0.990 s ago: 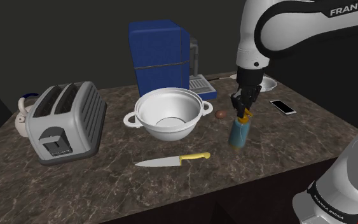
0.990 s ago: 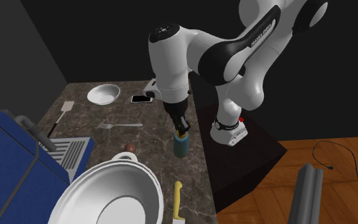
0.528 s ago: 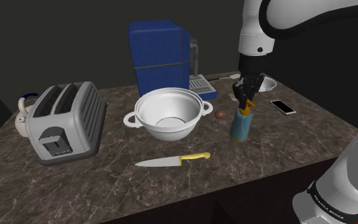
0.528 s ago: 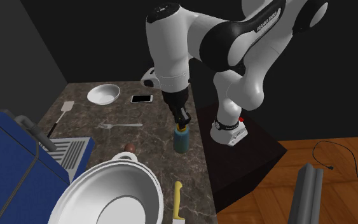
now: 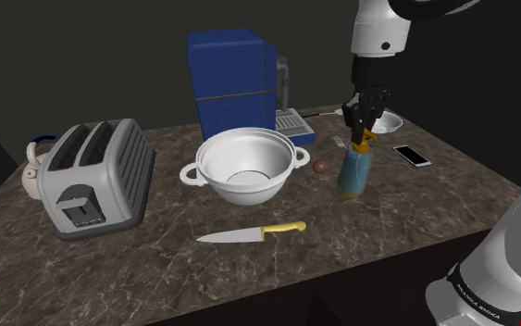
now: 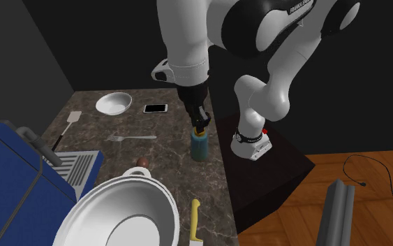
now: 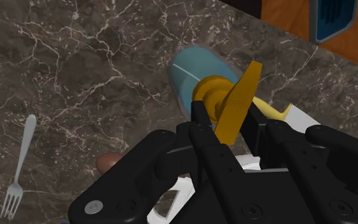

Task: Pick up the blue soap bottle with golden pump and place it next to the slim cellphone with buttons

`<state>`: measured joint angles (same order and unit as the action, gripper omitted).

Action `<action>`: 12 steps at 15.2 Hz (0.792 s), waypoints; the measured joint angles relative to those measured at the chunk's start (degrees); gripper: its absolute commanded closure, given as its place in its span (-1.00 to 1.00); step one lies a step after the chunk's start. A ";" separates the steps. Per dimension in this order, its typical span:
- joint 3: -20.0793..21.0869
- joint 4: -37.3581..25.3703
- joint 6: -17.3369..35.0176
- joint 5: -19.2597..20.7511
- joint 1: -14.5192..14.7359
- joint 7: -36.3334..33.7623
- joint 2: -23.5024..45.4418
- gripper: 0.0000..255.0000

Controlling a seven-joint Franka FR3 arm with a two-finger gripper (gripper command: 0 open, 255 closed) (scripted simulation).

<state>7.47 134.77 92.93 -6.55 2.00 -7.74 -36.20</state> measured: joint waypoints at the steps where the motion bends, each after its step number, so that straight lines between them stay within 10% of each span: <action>1: -0.08 -0.50 -0.73 0.03 -0.01 0.00 -0.22 1.00; 12: -0.69 -10.48 -8.94 0.60 -0.29 -0.29 1.56 1.00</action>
<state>6.78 124.29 83.99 -5.95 1.70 -8.03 -34.64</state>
